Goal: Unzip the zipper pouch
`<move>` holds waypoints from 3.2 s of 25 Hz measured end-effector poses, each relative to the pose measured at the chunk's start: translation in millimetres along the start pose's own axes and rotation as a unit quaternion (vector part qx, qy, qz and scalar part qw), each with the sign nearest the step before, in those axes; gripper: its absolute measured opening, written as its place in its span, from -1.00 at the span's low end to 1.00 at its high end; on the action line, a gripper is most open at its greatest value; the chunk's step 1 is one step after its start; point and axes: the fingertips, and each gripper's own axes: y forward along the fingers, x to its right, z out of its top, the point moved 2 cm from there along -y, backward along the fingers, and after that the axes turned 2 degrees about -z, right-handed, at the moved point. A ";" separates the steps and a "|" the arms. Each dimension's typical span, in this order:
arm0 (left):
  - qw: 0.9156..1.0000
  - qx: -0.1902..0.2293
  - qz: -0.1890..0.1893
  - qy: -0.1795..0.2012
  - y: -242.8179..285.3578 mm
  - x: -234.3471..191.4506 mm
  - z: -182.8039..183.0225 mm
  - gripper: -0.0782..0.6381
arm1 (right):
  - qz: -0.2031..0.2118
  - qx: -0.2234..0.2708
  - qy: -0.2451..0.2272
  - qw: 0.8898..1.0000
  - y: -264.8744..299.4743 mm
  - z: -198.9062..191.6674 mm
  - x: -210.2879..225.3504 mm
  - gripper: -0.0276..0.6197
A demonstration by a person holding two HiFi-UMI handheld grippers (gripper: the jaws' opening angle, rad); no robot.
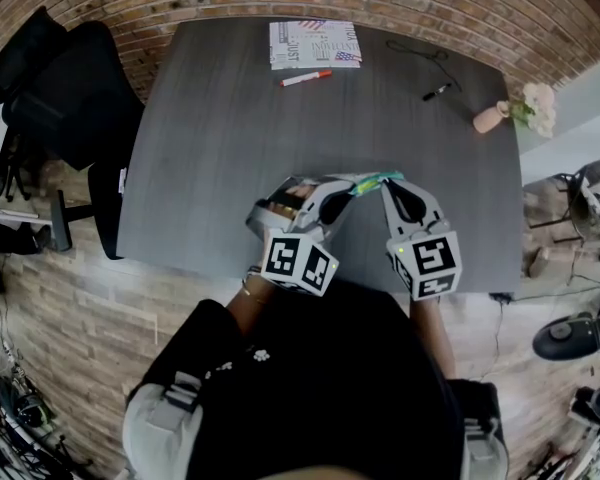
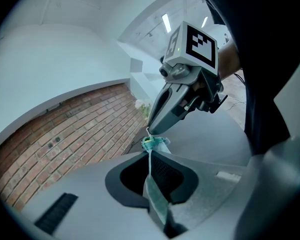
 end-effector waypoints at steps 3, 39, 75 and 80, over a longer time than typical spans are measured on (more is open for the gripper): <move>1.000 -0.001 -0.001 0.001 0.6 1.7 -0.4 -0.75 | -0.001 -0.003 0.002 1.000 0.0 -2.0 0.5 -0.91; 1.000 0.014 -0.018 -0.003 0.5 9.5 9.7 -0.76 | -0.046 -0.013 0.004 0.999 -9.6 -24.7 29.3 -0.91; 0.998 0.035 -0.030 -0.034 2.0 10.7 11.8 -0.76 | -0.104 -0.047 0.014 0.993 -23.9 -47.7 65.1 -0.91; 0.998 0.034 -0.028 -0.041 0.0 8.6 9.7 -0.76 | -0.110 -0.050 0.014 0.993 -24.2 -49.6 70.3 -0.91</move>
